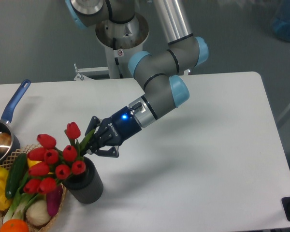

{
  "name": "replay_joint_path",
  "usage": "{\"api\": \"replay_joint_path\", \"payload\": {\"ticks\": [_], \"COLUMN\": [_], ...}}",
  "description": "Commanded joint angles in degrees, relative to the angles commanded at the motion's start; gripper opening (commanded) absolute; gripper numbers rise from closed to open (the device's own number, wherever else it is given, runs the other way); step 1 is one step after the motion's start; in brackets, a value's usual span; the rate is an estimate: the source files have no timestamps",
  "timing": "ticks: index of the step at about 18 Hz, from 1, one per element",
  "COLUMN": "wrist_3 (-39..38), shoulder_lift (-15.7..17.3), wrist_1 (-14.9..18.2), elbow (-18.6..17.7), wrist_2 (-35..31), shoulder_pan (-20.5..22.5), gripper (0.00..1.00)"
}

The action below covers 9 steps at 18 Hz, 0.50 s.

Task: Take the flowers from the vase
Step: 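Close the gripper around the tulip stems just above the vase rim, then lift the gripped tulips straight up out of the grey vase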

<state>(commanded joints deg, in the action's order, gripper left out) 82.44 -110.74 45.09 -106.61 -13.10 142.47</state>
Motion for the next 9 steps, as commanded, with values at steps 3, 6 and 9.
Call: {"api": "replay_joint_path", "payload": {"ticks": [3,6,9], "wrist_3": [-0.1,-2.7,-6.2], "shoulder_lift": [0.9,2.6,4.7], "wrist_1": [0.1,0.1,0.1], "elbow": [0.3,1.0,2.5], "wrist_2": [1.1,1.8,3.1], "shoulder_pan": [-0.3,-0.4,-0.4], "gripper": [0.00,0.00,0.00]}}
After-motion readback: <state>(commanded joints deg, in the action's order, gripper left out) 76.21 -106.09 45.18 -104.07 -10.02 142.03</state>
